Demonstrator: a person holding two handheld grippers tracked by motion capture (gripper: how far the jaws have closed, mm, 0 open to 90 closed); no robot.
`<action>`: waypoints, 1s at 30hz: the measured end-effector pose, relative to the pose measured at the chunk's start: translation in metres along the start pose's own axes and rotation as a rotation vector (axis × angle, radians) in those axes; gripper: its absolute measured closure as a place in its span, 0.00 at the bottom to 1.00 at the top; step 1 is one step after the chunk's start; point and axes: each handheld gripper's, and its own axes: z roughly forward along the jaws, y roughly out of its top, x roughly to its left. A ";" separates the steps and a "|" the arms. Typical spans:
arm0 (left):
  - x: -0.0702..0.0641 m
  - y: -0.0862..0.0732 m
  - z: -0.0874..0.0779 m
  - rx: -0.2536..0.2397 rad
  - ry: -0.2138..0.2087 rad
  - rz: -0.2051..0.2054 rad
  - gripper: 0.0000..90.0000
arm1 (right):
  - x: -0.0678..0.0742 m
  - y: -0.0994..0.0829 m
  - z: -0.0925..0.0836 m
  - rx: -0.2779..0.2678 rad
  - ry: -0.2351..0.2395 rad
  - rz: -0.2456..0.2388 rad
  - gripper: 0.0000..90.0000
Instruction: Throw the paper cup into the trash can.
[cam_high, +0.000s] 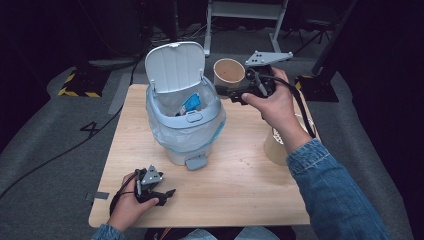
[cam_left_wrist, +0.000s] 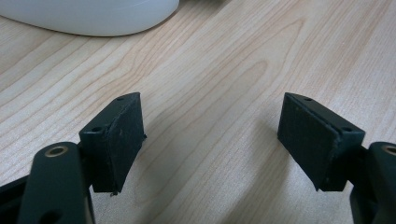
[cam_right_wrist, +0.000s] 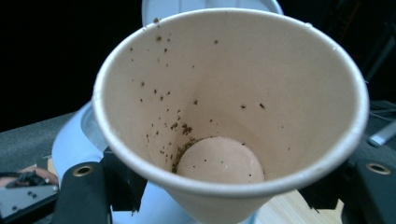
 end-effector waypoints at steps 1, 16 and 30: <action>0.000 0.000 0.000 0.000 0.003 0.003 0.26 | 0.002 0.003 0.005 -0.004 0.010 -0.005 0.34; 0.000 0.001 0.001 0.000 0.001 -0.001 0.26 | 0.017 0.014 0.067 0.021 0.055 -0.016 0.33; 0.000 0.001 0.001 0.000 0.001 -0.001 0.26 | 0.018 0.006 0.091 0.085 0.068 -0.068 0.17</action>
